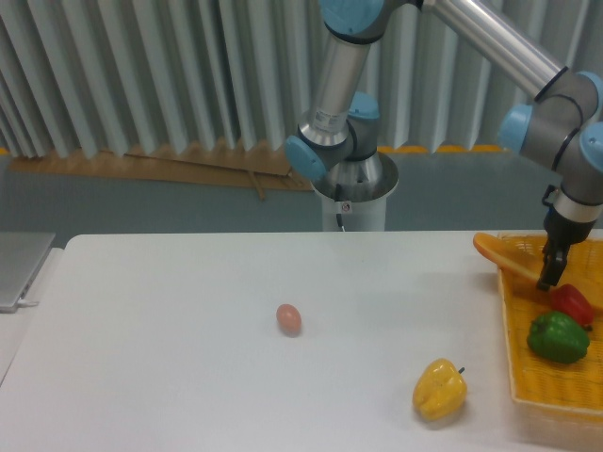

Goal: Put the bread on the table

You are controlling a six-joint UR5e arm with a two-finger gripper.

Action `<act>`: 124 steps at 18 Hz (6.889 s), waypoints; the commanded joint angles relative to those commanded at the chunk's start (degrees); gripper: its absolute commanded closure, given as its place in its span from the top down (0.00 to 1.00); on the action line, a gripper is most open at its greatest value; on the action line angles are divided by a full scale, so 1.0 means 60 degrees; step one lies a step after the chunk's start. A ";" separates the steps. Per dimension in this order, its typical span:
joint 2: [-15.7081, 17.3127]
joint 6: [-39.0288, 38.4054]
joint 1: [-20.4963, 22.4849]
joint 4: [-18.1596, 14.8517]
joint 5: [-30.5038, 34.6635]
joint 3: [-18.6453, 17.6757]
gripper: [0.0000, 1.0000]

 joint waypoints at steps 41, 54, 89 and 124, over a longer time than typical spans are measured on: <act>0.1508 -0.4963 -0.2020 -0.2563 -0.0291 0.0835 0.29; 0.2139 -0.8463 -0.4158 -0.3165 -0.1142 0.0703 0.29; -0.0645 -1.0518 -0.5742 -0.0176 0.0101 0.1406 0.35; 0.2386 -0.7163 -0.4029 -0.3732 0.0044 0.1580 1.00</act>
